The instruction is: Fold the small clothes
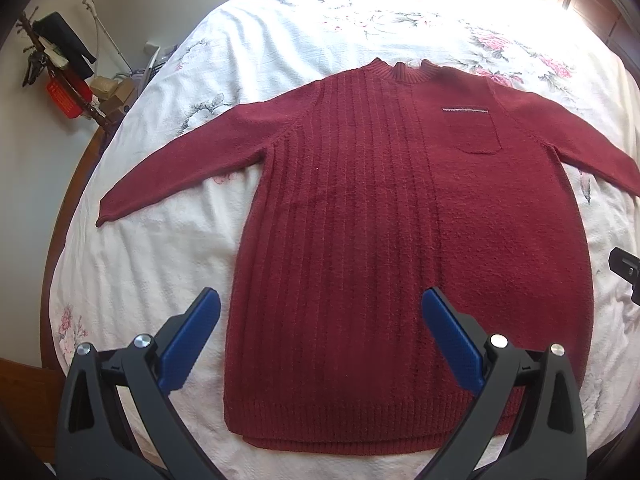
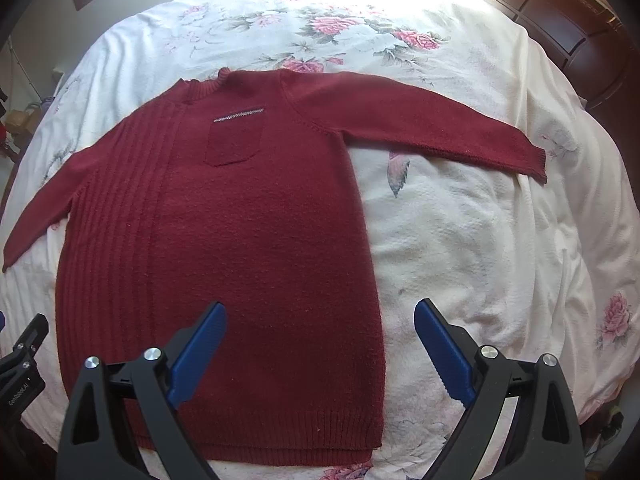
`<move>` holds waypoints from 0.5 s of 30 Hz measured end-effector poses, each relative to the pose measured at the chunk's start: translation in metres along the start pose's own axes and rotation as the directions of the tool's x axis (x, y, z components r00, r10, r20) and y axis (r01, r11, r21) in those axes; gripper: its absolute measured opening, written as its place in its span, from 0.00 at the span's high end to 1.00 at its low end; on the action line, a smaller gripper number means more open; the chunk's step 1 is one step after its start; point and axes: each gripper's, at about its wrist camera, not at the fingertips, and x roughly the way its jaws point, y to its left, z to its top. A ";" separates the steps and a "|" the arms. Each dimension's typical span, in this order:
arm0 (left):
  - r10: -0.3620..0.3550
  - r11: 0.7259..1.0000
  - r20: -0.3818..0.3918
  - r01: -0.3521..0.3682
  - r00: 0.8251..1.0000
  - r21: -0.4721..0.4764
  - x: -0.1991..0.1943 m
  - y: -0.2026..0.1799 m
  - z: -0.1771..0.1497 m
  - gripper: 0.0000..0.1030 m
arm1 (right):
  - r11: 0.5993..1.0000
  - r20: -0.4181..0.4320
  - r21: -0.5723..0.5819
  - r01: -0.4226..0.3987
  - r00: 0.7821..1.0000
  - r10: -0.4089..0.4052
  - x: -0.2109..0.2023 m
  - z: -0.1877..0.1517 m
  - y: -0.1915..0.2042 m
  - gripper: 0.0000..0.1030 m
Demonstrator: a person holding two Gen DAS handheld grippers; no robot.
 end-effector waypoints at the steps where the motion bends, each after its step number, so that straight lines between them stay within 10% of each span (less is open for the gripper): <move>1: 0.001 1.000 0.001 -0.001 1.000 0.000 0.000 0.000 0.000 0.03 | 1.000 0.001 -0.001 0.000 1.000 0.000 0.000 0.000 0.000 0.07; 15: 0.005 1.000 0.001 -0.005 1.000 -0.003 0.002 0.002 -0.003 0.03 | 1.000 0.000 -0.003 0.001 1.000 -0.001 0.001 -0.001 0.001 0.07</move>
